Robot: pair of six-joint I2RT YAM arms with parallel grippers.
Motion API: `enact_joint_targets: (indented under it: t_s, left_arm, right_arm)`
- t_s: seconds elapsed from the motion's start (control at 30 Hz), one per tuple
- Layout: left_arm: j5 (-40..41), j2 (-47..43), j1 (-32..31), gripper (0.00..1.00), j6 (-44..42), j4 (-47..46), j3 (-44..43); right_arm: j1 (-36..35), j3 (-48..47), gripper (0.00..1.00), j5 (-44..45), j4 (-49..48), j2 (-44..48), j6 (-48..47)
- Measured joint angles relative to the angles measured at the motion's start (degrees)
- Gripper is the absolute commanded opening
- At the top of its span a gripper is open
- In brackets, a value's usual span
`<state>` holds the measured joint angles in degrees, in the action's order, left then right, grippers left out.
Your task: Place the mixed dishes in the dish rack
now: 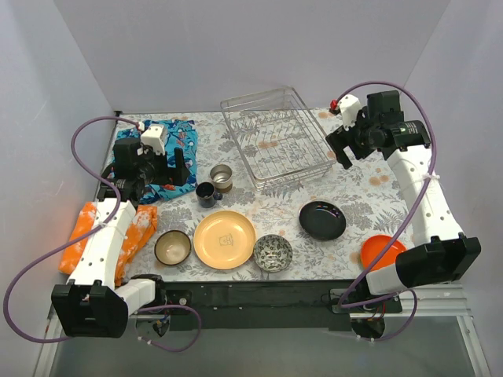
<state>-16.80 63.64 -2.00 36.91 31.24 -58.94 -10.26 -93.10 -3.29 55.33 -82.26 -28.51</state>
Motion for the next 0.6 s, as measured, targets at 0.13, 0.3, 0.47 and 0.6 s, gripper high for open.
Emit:
enact_joint_targets:
  t_s: [0.13, 0.3, 0.47, 0.6]
  left_arm:
    - [0.0, -0.5, 0.0, 0.98, 0.0, 0.0, 0.4]
    - [-0.2, -1.0, 0.0, 0.98, 0.0, -0.5, 0.9]
    - [-0.5, -1.0, 0.0, 0.98, 0.0, -1.7, 1.1]
    - [-0.4, -0.9, 0.0, 0.98, -0.1, -2.2, 1.0]
  right_arm:
    - [0.0, 0.0, 0.95, -5.7, -0.1, -0.7, -7.3]
    - [0.0, 1.9, 0.86, -15.3, -1.9, -1.4, -19.0]
    - [-0.1, 3.6, 0.81, -25.6, -3.2, -3.7, -29.7]
    - [-0.7, 2.5, 0.69, -31.0, -3.0, -8.6, -36.5]
